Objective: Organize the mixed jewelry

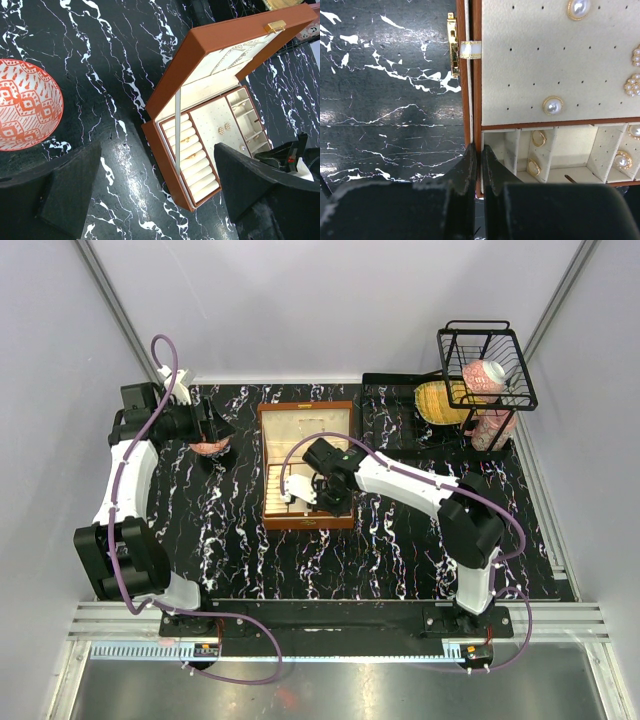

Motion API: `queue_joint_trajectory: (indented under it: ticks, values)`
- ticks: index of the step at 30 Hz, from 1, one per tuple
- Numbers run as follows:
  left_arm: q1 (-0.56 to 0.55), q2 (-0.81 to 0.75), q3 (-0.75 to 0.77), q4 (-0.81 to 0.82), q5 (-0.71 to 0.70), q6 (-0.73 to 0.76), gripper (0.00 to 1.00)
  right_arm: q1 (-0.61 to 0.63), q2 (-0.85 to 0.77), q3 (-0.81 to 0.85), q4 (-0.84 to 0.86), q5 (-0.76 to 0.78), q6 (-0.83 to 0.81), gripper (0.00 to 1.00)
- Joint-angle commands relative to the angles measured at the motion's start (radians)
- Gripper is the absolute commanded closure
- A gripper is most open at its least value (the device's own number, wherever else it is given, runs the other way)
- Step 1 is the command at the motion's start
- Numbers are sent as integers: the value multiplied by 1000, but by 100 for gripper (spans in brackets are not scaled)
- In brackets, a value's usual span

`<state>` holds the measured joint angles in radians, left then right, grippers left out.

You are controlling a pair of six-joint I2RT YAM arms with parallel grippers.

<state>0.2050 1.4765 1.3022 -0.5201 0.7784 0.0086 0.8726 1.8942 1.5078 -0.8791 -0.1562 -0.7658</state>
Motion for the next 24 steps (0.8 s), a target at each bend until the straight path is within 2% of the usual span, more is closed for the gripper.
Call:
queue_joint_trajectory:
  ticks: [1,2,3,5,6,10,13,19,24]
  values:
    - [8,7,-4,51,32,5,3,16,9,-9,109,-6,-12,99]
    - [7,7,-4,54,32,7,3,16,11,-12,108,-8,-10,96]
    - [8,7,-4,49,32,7,3,16,8,-20,109,-9,-6,87]
    - [8,7,-3,51,30,8,3,19,2,-23,109,-8,-4,78]
    - [10,5,-1,49,30,8,3,17,0,-24,112,-5,0,67]
    - [8,10,-4,49,35,7,3,17,-26,-24,112,17,8,51]
    - [7,10,-4,49,44,11,3,17,-52,-26,118,24,19,46]
    - [8,-2,-18,80,85,21,2,16,-118,-18,123,73,56,43]
    - [2,4,-43,176,136,11,1,0,-185,-3,127,106,106,41]
